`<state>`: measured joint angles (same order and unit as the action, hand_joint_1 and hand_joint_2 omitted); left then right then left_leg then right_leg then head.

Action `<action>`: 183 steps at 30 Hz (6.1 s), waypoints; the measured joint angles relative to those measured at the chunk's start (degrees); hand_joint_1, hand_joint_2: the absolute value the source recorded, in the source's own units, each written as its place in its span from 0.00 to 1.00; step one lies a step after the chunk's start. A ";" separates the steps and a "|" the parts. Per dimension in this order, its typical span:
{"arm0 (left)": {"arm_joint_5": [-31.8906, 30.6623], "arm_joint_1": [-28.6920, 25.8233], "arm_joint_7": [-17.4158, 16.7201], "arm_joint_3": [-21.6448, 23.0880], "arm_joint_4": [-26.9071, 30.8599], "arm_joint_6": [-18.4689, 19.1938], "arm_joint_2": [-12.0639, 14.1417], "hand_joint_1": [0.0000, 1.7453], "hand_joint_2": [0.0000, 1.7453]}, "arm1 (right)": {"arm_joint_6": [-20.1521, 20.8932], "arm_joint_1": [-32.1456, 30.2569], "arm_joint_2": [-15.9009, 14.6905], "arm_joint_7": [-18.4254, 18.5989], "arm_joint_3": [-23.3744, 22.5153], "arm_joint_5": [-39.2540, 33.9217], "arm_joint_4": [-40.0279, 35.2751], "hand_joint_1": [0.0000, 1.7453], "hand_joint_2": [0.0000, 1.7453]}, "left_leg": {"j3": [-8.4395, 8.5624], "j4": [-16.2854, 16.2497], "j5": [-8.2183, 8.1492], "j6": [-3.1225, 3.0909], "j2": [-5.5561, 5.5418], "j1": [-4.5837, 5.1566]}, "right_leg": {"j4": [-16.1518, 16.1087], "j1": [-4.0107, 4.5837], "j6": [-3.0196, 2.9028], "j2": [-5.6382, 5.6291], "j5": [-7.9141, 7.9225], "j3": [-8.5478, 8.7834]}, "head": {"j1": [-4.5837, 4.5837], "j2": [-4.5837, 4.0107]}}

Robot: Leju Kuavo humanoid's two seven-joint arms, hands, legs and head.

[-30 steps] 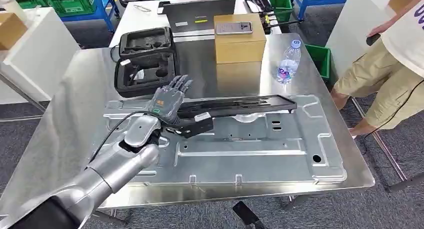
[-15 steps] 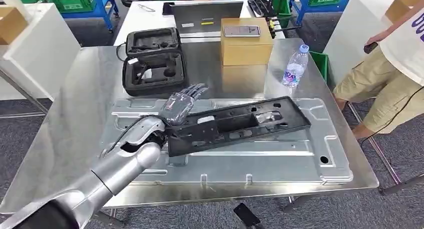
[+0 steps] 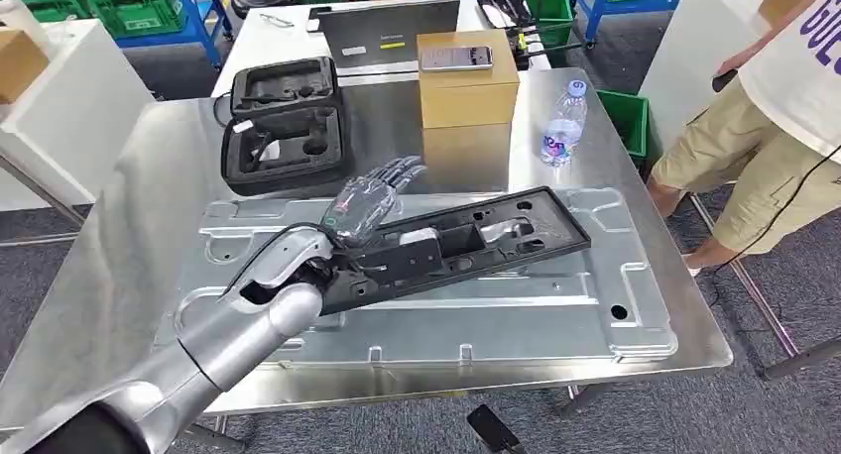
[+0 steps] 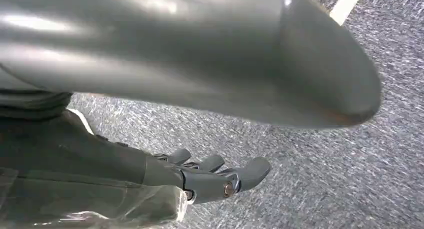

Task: Take the parts from the cabinet and place them on the table.

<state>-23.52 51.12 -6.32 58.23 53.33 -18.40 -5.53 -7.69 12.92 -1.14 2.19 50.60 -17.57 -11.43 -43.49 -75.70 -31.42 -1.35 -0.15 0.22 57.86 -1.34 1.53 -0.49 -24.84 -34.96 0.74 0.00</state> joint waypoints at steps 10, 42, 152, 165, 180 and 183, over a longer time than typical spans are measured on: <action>-0.42 -0.46 0.83 0.92 4.76 0.02 0.26 0.00 0.00 | 0.02 -0.64 -0.04 -0.28 0.00 -0.92 -0.02 0.00 0.00 | 10.02 20.82 8.68 -2.20 -0.25 0.93 | -1.34 -0.28 1.56 -0.08 0.73 0.41 | -0.11 0.00; 0.00 -3.60 1.84 2.08 16.74 2.10 1.53 0.00 0.00 | 0.00 -2.11 -0.94 -0.98 -0.04 -2.16 0.00 0.00 0.00 | 12.64 21.51 7.65 -2.42 -0.01 0.51 | -0.73 -0.23 1.81 0.24 1.17 -0.88 | -0.22 0.00; 27.74 -34.17 4.20 -1.38 -35.98 11.69 -0.28 0.00 0.00 | 0.00 -3.42 -1.16 -0.37 -0.07 -2.82 0.00 0.00 0.00 | 6.05 18.63 8.84 0.07 0.17 0.19 | -4.18 0.43 -0.92 0.59 -2.10 7.17 | 0.22 0.00; 25.73 -36.65 -0.33 -2.40 -37.22 10.75 3.26 0.00 0.00 | 0.00 -4.00 -1.14 -0.79 -0.07 -3.35 0.00 0.00 0.00 | 19.45 24.66 3.38 -0.32 -0.07 -0.14 | -4.70 0.03 1.69 0.92 6.57 -0.67 | 0.22 0.00; 25.38 -38.16 -0.11 -2.34 -37.75 11.32 3.72 0.00 0.00 | 0.00 -4.93 -0.96 -0.90 -0.98 -5.68 0.00 0.00 0.00 | 8.95 21.93 11.84 -1.02 1.16 0.66 | -4.46 1.13 0.37 0.84 -4.80 9.98 | 0.41 0.00; 25.40 -38.49 -0.04 -2.34 -37.81 11.32 3.76 0.00 0.00 | 0.00 -5.21 -0.92 -1.03 -0.96 -5.12 0.00 0.00 0.00 | 7.56 19.31 8.26 0.10 0.74 0.26 | -4.70 0.80 -1.22 1.07 -2.96 8.52 | 0.39 0.00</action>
<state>1.88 12.64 -6.36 55.89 15.52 -7.08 -1.77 -7.69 7.70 -2.05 1.16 49.64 -22.69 -11.43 -35.93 -56.38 -23.16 -1.25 0.59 0.47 53.16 -0.54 0.31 0.58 -27.80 -26.44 1.14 0.00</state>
